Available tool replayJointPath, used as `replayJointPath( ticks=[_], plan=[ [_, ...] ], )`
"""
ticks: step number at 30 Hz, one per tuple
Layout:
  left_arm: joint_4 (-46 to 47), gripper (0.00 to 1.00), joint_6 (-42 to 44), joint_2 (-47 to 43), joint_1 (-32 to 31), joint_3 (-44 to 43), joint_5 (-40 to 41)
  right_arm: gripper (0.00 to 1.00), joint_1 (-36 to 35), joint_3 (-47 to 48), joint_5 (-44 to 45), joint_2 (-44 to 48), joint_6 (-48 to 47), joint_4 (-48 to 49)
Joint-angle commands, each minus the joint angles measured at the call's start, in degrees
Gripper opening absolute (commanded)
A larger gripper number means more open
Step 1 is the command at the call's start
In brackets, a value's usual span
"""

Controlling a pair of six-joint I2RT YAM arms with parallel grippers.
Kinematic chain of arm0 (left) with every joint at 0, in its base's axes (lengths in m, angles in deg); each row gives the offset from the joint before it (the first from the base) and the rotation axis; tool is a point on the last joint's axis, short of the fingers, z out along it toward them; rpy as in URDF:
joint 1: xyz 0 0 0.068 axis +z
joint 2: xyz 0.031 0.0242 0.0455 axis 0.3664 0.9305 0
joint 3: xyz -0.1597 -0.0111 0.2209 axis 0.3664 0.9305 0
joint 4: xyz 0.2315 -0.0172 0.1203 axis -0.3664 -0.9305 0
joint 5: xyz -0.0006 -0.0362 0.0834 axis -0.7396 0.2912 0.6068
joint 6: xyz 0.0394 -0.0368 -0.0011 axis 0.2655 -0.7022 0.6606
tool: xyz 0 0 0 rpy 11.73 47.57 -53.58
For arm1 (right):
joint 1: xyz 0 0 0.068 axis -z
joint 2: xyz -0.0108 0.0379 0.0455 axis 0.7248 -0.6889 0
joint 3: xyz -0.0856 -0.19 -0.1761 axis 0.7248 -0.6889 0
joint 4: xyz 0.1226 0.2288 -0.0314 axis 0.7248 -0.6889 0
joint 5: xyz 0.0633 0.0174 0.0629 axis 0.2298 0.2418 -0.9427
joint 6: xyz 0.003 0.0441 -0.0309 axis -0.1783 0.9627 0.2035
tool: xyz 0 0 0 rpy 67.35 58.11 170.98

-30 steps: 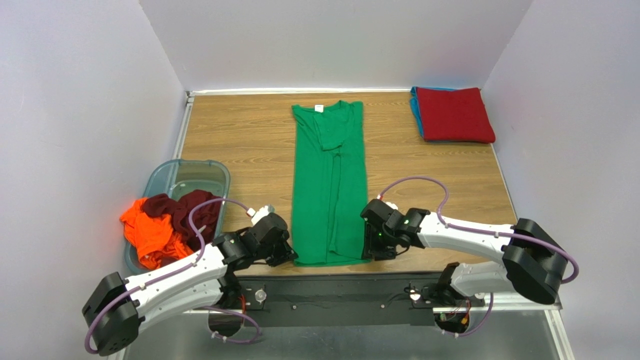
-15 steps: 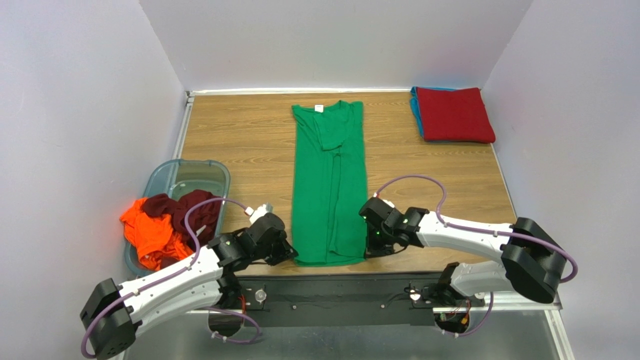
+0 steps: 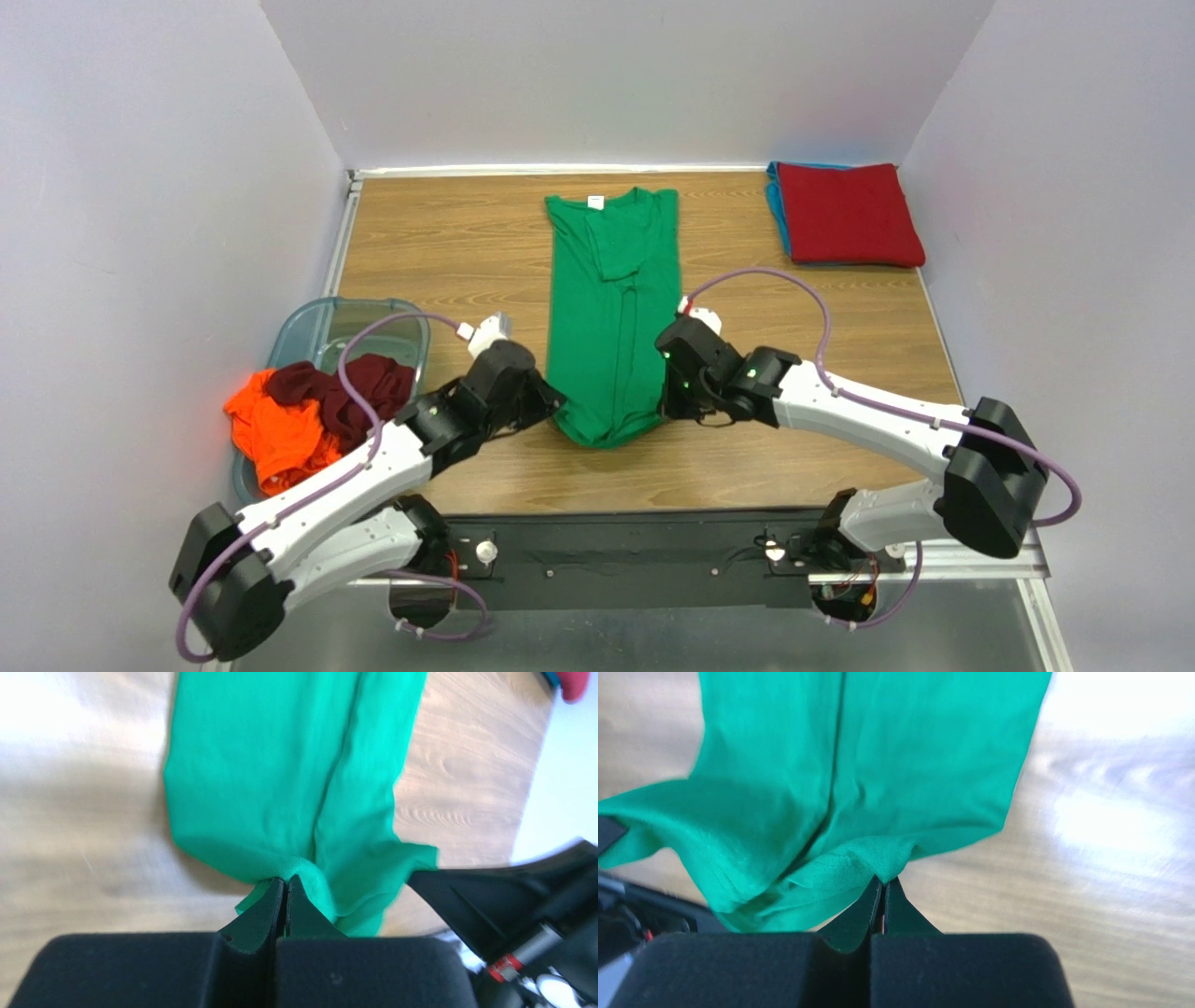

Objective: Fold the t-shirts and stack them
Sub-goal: Fold the tshirt

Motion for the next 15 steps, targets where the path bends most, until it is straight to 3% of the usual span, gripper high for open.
replayJointPath(
  ticks=[1, 9, 15],
  plan=[
    [5.87, 0.0, 10.05, 6.28, 4.61, -3.91, 0.22, 0.01, 2.28, 3.88, 6.67, -2.17, -4.13, -0.79],
    [10.46, 0.0, 16.3, 14.99, 9.98, -11.47, -1.63, 0.01, 6.85, 9.59, 12.56, -5.24, -8.61, -0.44],
    [12.48, 0.0, 19.91, 21.23, 12.97, -16.39, -2.33, 0.01, 11.15, 13.37, 11.95, -8.5, -12.48, 2.11]
  ],
)
